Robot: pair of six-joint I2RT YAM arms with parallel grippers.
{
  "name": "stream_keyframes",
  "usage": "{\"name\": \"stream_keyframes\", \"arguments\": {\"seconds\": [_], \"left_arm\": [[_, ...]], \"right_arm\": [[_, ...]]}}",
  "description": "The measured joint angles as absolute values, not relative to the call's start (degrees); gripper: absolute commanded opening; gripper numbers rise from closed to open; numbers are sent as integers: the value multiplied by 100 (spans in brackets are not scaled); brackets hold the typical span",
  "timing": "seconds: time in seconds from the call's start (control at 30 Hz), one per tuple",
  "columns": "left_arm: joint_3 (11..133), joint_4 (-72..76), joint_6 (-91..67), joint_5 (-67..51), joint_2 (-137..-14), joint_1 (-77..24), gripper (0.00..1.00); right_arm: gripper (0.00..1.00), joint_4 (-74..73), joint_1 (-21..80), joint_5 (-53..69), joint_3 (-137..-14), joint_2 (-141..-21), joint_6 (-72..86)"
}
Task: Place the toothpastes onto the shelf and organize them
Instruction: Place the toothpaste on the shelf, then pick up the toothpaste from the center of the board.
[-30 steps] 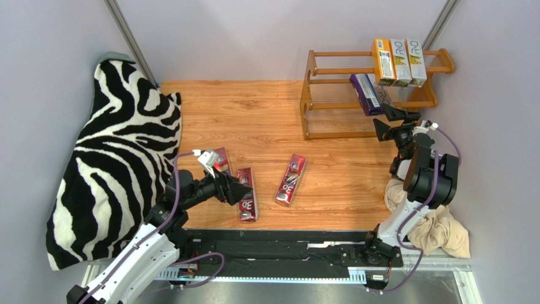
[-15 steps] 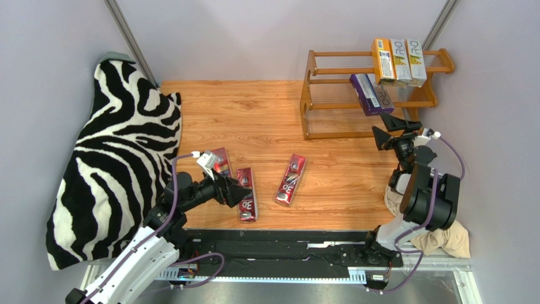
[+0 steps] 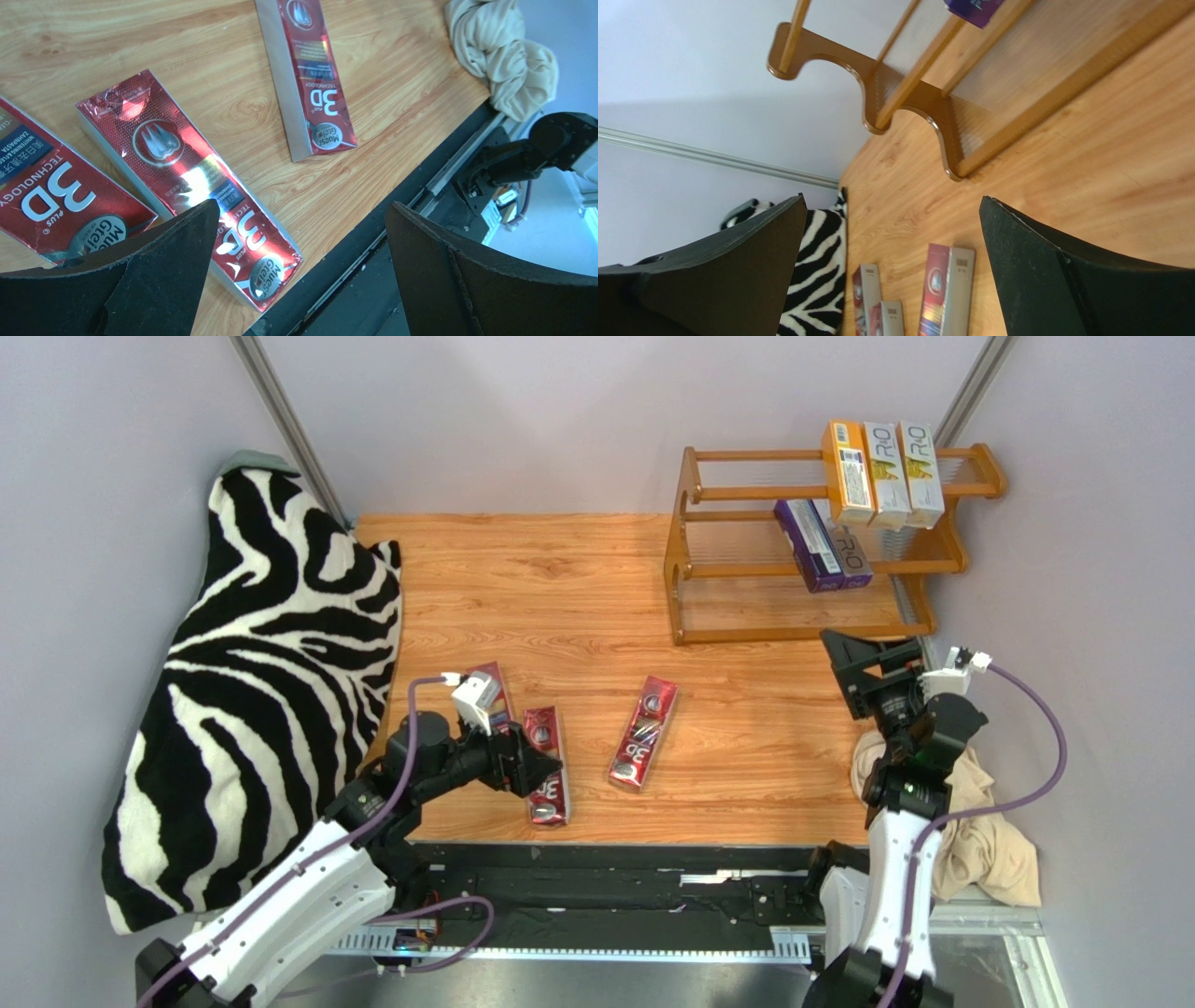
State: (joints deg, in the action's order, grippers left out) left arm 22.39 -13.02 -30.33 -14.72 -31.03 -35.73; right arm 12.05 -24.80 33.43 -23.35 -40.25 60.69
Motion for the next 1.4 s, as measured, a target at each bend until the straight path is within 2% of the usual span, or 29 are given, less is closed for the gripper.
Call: {"name": "stream_keyframes", "arguments": {"seconds": [0.13,0.27,0.5,0.9,1.17,1.4], "left_arm": [[2606,-1352,-2987,-1000,-3990,-3900,97],[3162,-1466,-2928,-569,-4915,-4322,97],[4528,-1597,-2810,150,-6908,-4925,99],[7277,-2165,-2609,576,-10346,-5249,99],[8213,-2567,-2418,646,-11255,-5275,99],[8818,-2779,-2272,725,-11789,-5288,91]], "right_arm": [[100,-609,-2480,3033,-2392,-2961,5188],[100,-1874,-2480,2792,-2394,-2392,4622],[99,-3284,-2482,2596,-2388,-1745,4014],[99,-3911,-2482,2733,-2383,-1472,3881],[99,-4007,-2480,2888,-2329,-1382,3833],[99,-4027,-2482,2971,-2316,-1382,3804]]}}
